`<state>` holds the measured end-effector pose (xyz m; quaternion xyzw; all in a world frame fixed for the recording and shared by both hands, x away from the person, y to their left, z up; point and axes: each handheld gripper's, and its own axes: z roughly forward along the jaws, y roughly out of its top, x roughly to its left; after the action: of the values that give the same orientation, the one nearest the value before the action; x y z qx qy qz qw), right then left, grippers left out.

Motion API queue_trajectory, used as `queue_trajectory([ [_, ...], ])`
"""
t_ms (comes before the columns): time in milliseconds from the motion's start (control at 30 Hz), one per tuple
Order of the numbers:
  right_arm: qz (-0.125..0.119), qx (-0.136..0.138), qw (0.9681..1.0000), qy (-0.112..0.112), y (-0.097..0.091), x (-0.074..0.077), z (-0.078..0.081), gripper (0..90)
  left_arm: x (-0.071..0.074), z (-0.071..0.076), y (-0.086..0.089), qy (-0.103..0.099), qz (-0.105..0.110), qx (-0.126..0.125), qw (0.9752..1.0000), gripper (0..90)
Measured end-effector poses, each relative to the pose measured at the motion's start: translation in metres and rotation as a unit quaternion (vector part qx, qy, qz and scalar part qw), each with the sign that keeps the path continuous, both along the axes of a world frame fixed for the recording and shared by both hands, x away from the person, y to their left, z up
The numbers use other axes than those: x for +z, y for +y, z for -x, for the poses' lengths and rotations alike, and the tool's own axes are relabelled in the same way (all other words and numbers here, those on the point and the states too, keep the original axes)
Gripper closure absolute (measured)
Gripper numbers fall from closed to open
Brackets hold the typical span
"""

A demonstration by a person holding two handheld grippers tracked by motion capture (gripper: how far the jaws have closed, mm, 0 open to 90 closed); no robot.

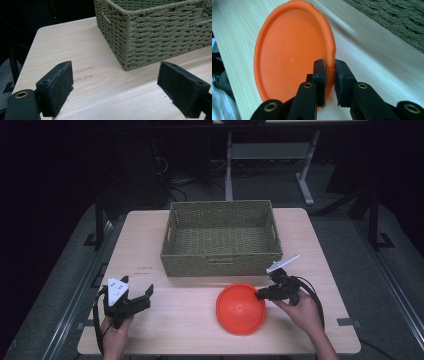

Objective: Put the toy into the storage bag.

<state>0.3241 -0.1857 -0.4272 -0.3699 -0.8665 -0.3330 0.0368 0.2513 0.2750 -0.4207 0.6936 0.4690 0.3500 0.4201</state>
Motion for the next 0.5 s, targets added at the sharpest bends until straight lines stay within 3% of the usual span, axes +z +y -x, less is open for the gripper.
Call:
queue_trajectory([
  [200, -0.012, 0.002, 0.9999, -0.008, 0.001, 0.011, 0.005, 81.5, 0.000, 0.000, 0.001, 0.001, 0.001, 0.002, 1.0000, 12.8],
  [500, 0.013, 0.007, 0.9990, -0.042, 0.008, 0.047, 0.014, 81.8, 0.000, 0.001, 0.001, -0.001, 0.000, 0.001, 1.0000, 12.8],
])
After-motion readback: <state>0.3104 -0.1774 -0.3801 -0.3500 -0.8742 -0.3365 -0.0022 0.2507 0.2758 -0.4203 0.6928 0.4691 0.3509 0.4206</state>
